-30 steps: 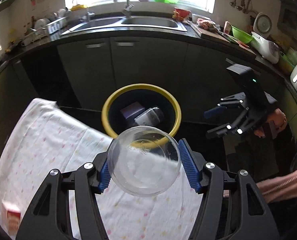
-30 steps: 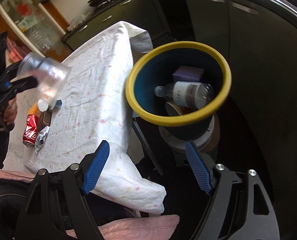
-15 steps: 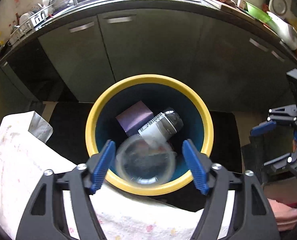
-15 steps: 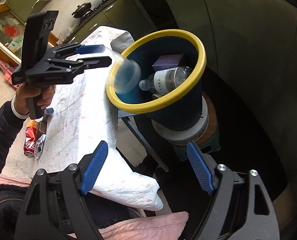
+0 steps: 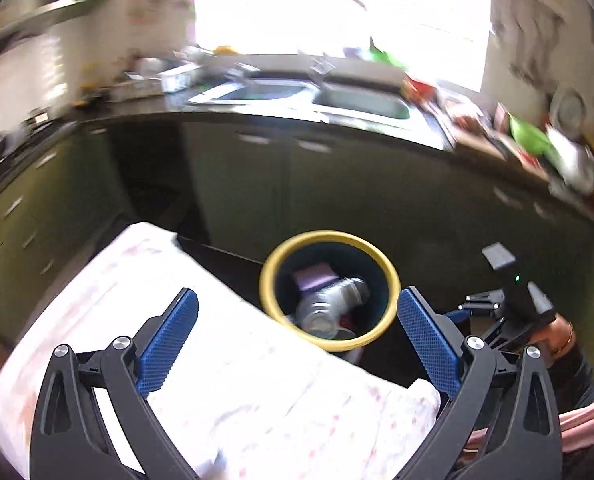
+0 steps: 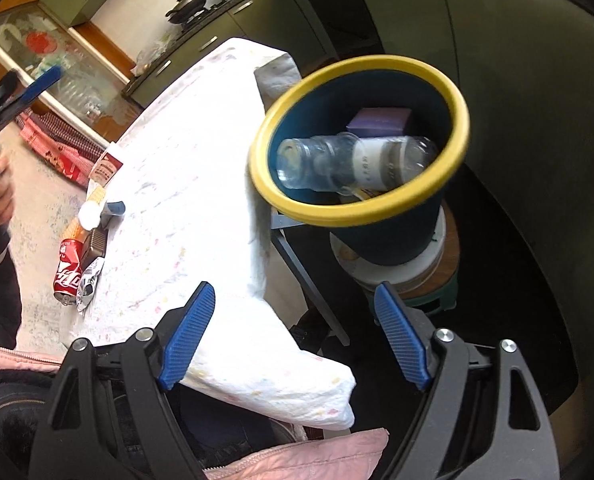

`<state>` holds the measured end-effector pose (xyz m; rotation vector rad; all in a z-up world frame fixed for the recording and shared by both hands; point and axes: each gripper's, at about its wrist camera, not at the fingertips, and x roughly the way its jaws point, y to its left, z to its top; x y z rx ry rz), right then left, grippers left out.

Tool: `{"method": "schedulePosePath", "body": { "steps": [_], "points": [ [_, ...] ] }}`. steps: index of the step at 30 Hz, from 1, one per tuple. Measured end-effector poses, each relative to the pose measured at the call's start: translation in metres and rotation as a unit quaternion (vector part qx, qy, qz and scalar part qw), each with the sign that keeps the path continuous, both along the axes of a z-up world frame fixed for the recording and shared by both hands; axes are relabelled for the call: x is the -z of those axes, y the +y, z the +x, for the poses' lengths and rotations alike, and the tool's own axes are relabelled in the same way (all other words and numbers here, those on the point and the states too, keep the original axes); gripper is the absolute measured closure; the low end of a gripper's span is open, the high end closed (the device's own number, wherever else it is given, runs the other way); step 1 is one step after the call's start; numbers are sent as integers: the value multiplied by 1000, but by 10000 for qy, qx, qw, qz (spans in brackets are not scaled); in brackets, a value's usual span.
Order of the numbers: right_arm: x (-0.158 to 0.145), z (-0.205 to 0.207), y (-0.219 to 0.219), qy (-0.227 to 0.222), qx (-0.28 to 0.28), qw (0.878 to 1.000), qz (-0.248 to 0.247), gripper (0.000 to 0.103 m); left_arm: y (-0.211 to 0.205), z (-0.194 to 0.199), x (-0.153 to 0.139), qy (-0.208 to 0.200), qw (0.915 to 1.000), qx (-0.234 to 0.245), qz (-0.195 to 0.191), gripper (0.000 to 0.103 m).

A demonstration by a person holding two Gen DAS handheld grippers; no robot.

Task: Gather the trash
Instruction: 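Move the right gripper to the white pill bottle and grasp it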

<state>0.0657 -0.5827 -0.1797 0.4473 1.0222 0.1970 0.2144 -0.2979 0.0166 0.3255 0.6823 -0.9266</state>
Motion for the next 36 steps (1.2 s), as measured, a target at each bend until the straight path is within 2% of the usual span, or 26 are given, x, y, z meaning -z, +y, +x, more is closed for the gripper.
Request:
{"method": "schedulePosePath", "body": {
  "steps": [4,7,13,18,22,24,27,30,34,36],
  "points": [
    [-12,9,21,-117,-152,9997,-119,25,74,-15,-11,-129,9962,-825,-240,5],
    [-22,21,50,-189,-383,9988,-246,25,128,-24,-2,-139,9881,-1508,-280,5],
    [-34,52,133,-392,-1146,9920,-364,25,226,-43,35,174,9634,-2621,-544,5],
    [-43,64,209,-566,-1940,9788,-322,28,283,-60,60,-12,9449,-3252,-374,5],
    [-38,59,266,-466,-2599,9641,-274,29,313,-70,72,17,9369,-3465,-463,5],
    [-35,55,284,-426,-2743,9603,-292,29,324,-74,77,56,9358,-3483,-537,5],
    [-34,52,303,-469,-2851,9567,-346,28,335,-76,87,81,9337,-3534,-575,5],
    [-35,53,315,-536,-2865,9545,-622,28,339,-73,97,206,9330,-3535,-640,5],
    [-48,83,310,-775,-2503,9606,-922,30,346,-75,106,292,9323,-3535,-706,5],
    [-57,97,316,-903,-2619,9557,-990,32,347,-76,108,304,9315,-3554,-707,5]
  ]
}}
